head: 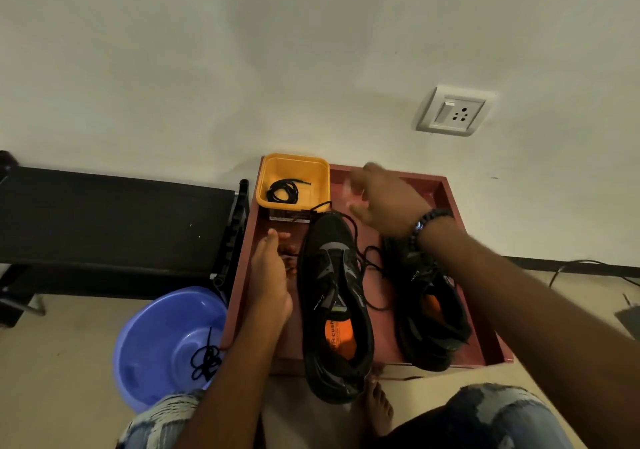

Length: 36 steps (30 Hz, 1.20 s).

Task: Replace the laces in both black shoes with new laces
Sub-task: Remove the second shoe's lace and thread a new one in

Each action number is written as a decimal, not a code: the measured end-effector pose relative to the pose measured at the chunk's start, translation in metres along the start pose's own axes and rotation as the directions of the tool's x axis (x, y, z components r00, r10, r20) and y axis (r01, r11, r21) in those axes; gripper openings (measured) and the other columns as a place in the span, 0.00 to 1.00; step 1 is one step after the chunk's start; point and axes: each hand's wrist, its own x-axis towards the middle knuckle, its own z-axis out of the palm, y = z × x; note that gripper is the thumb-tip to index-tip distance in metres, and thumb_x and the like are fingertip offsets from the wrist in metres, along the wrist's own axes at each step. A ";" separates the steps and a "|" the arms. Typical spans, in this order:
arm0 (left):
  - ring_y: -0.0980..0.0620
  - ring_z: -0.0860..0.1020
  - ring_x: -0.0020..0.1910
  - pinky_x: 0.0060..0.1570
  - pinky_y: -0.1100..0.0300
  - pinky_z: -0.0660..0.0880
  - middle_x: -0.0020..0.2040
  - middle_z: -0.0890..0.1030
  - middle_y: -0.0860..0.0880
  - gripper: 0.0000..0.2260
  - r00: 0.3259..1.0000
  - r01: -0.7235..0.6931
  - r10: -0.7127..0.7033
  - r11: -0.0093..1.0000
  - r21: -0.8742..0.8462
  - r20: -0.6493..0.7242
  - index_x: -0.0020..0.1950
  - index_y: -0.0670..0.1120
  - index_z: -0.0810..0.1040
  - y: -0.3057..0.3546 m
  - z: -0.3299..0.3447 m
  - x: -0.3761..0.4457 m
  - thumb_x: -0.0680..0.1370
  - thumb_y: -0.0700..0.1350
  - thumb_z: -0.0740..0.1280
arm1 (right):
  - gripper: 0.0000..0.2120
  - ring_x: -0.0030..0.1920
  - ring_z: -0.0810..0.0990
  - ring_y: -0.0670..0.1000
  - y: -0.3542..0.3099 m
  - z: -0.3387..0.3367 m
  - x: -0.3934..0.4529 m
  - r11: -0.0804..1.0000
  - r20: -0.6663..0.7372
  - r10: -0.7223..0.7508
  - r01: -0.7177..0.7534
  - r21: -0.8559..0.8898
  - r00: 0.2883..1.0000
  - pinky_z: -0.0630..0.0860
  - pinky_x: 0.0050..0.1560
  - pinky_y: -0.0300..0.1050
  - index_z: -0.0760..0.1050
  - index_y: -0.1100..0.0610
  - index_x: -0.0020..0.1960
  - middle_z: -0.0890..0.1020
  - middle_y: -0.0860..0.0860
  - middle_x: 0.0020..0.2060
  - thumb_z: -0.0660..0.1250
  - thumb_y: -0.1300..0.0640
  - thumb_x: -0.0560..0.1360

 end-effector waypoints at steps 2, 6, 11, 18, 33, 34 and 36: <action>0.54 0.77 0.43 0.40 0.60 0.72 0.48 0.80 0.50 0.08 0.998 -0.037 0.027 0.984 0.174 0.061 0.57 0.48 0.78 -0.003 0.002 -0.001 0.83 0.48 0.61 | 0.06 0.49 0.77 0.48 -0.009 0.024 -0.016 0.999 0.215 0.004 -0.013 0.039 0.977 0.79 0.54 0.47 0.77 0.50 0.53 0.77 0.47 0.51 0.68 0.51 0.77; 0.61 0.81 0.43 0.35 0.72 0.75 0.51 0.80 0.50 0.11 0.943 -0.249 0.119 0.874 0.418 0.311 0.60 0.46 0.75 -0.011 0.009 -0.006 0.78 0.39 0.69 | 0.15 0.58 0.77 0.54 -0.020 0.070 -0.038 0.986 0.196 0.155 -0.140 -0.093 0.968 0.75 0.55 0.52 0.74 0.49 0.63 0.73 0.50 0.60 0.65 0.48 0.77; 0.53 0.78 0.56 0.50 0.61 0.79 0.62 0.75 0.46 0.22 0.913 -0.306 0.052 0.741 0.597 0.404 0.61 0.52 0.72 -0.023 0.003 0.002 0.70 0.49 0.75 | 0.14 0.60 0.75 0.58 -0.031 0.082 -0.036 0.958 0.070 0.222 -0.204 -0.199 0.973 0.75 0.55 0.54 0.73 0.57 0.64 0.72 0.56 0.61 0.58 0.57 0.81; 0.52 0.77 0.55 0.53 0.56 0.79 0.61 0.70 0.49 0.26 0.933 -0.292 0.056 0.694 0.658 0.355 0.61 0.56 0.74 -0.024 0.003 0.000 0.65 0.54 0.75 | 0.09 0.47 0.78 0.52 -0.003 0.070 -0.008 0.899 0.353 0.295 -0.383 0.212 0.888 0.75 0.52 0.45 0.81 0.59 0.54 0.79 0.52 0.46 0.66 0.57 0.77; 0.52 0.75 0.52 0.37 0.70 0.69 0.59 0.67 0.49 0.22 0.940 -0.334 0.176 0.662 0.672 0.293 0.63 0.53 0.75 -0.034 -0.001 0.001 0.71 0.46 0.75 | 0.06 0.31 0.75 0.47 -0.011 0.035 0.010 0.537 0.554 0.110 -0.518 0.666 0.825 0.72 0.33 0.39 0.74 0.57 0.44 0.80 0.52 0.33 0.70 0.61 0.77; 0.52 0.75 0.53 0.38 0.71 0.69 0.59 0.67 0.49 0.22 0.935 -0.341 0.172 0.666 0.664 0.309 0.63 0.53 0.75 -0.035 -0.001 0.000 0.70 0.46 0.75 | 0.05 0.34 0.77 0.48 -0.011 0.037 0.008 0.546 0.518 0.122 -0.493 0.677 0.847 0.74 0.37 0.40 0.74 0.57 0.48 0.81 0.53 0.36 0.70 0.62 0.77; 0.54 0.74 0.52 0.38 0.73 0.68 0.59 0.66 0.50 0.21 0.926 -0.349 0.143 0.676 0.649 0.349 0.63 0.54 0.76 -0.038 0.006 -0.002 0.71 0.46 0.74 | 0.06 0.39 0.80 0.50 -0.004 0.040 0.002 0.641 0.429 0.158 -0.423 0.641 0.889 0.78 0.42 0.41 0.75 0.60 0.54 0.81 0.55 0.41 0.68 0.63 0.78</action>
